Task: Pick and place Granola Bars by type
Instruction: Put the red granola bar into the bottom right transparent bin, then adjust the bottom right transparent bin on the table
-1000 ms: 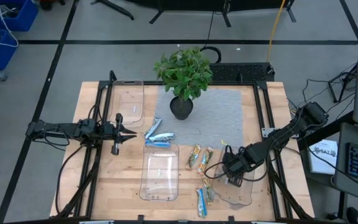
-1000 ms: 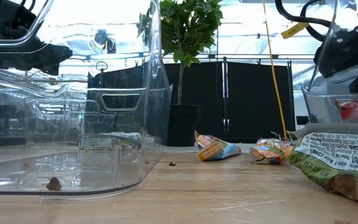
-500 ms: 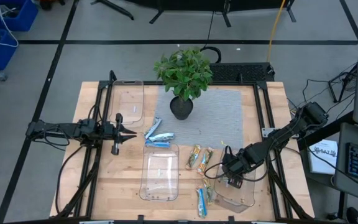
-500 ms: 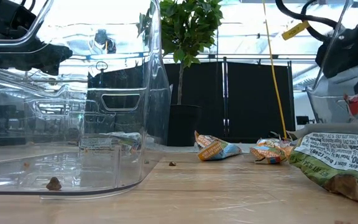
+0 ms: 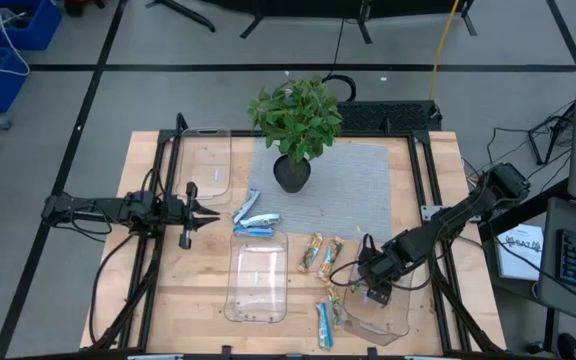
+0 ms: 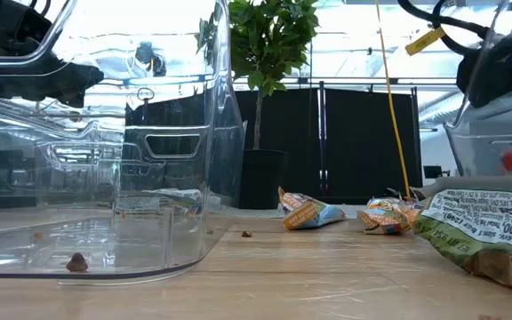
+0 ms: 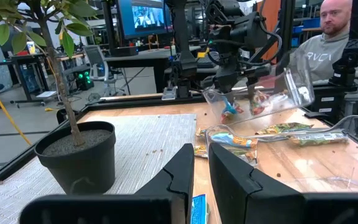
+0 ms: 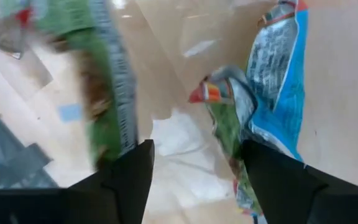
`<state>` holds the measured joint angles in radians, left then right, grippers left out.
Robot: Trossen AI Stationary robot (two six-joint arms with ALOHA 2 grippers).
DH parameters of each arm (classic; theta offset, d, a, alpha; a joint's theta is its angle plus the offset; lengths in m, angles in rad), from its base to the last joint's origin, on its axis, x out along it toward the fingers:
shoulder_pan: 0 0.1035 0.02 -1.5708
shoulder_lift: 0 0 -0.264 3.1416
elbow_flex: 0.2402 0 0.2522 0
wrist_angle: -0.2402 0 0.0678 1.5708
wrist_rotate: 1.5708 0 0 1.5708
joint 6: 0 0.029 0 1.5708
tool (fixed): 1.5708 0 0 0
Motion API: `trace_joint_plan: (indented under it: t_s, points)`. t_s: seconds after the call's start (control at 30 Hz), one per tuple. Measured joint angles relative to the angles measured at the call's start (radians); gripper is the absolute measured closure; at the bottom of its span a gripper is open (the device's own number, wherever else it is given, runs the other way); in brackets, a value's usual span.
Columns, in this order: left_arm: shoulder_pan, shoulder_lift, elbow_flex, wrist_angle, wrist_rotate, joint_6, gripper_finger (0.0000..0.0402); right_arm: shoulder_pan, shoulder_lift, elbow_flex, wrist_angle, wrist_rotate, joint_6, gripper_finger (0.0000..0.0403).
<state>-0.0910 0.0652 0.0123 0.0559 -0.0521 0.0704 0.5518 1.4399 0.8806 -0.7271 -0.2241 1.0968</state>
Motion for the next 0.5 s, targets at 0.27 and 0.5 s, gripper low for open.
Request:
trace_joint_plan:
  t_s: [0.27, 0.5]
  points:
    - [0.0, 0.0, 0.0, 0.0, 0.0, 0.0, 0.0344, 0.0, -0.037, 0.0, -0.002, 0.007, 0.04, 0.0176]
    - [0.0, 0.0, 0.0, 0.0, 0.0, 0.0, 0.0344, 0.0, -0.114, 0.0, -0.004, 0.007, 0.058, 0.0177]
